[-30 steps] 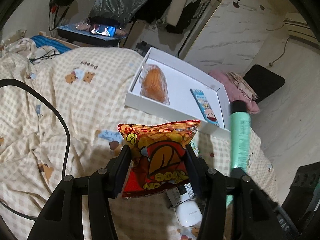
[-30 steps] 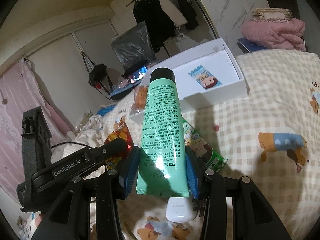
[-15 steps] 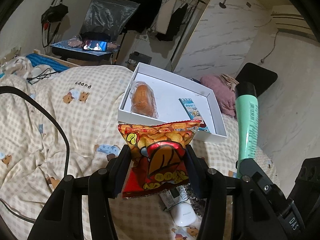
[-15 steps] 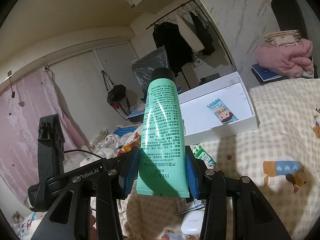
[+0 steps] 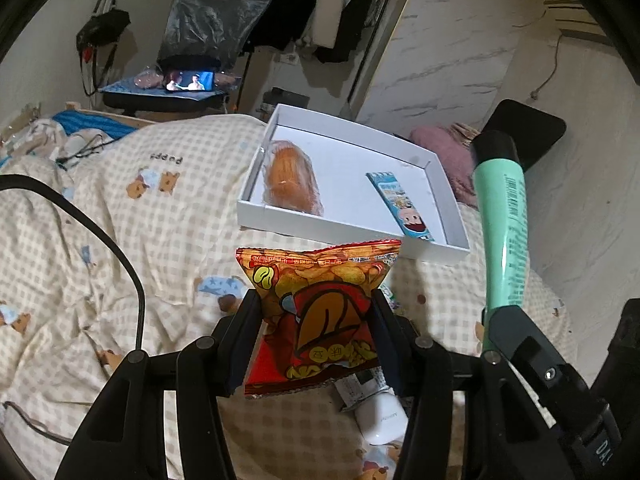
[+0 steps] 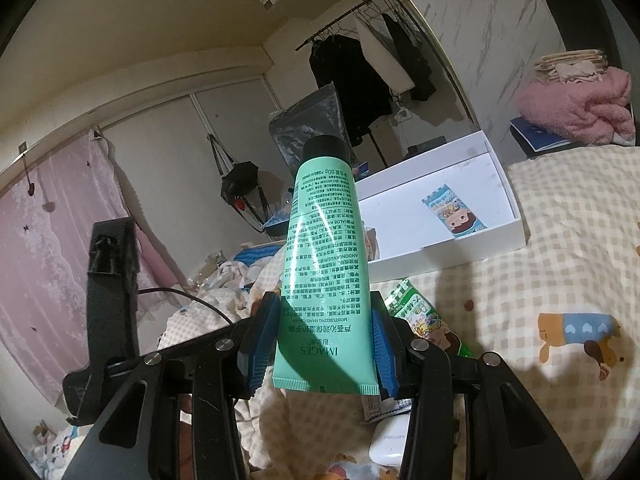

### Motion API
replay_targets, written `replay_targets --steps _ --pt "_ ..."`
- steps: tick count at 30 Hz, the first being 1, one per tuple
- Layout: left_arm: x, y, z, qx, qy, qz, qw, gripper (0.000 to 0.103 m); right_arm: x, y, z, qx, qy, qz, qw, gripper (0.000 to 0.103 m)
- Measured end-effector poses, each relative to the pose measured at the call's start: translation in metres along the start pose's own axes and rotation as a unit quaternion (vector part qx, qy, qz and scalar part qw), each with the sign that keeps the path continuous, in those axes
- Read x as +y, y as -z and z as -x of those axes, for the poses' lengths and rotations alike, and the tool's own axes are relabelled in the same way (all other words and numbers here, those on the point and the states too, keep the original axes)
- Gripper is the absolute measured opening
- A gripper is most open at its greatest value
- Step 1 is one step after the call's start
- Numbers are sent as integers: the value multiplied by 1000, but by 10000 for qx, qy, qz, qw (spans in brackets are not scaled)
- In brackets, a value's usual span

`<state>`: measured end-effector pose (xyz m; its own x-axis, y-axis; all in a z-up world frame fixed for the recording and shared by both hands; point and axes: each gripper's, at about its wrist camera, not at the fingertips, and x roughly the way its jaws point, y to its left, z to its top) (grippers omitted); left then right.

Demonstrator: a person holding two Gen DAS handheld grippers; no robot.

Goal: Organize objects
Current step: 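Carry chip bag and green tube over the white box with both grippers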

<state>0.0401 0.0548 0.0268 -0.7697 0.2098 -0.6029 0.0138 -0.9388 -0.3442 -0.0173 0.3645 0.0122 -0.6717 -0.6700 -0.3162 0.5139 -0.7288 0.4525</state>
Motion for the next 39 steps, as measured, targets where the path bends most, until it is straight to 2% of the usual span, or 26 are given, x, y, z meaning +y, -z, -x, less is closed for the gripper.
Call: replay_targets --steps 2,9,13,19,27,36,38,39 --pt "5 1 2 -126 65 130 9998 57 0 0 -1 9 23 -11 10000 46" --pt "21 3 -5 -196 388 490 9979 57 -2 1 -2 84 91 -72 9999 46" --pt "19 4 -6 -263 356 493 9978 57 -3 2 -4 150 111 -92 9998 46" --pt "23 3 -4 -157 1026 808 9913 57 -3 2 -5 157 119 -95 9998 46" --pt "17 -7 13 -239 856 646 9939 57 2 -7 0 105 55 -111 9999 46" --pt "6 -30 45 -527 579 230 9967 57 16 -47 10 -190 -275 -12 9994 46" --pt "2 -36 51 -549 614 144 9965 57 19 -59 14 -332 -197 169 9991 46" --pt "-1 -39 54 -509 751 81 9958 57 19 -66 15 -418 -136 217 9988 46"
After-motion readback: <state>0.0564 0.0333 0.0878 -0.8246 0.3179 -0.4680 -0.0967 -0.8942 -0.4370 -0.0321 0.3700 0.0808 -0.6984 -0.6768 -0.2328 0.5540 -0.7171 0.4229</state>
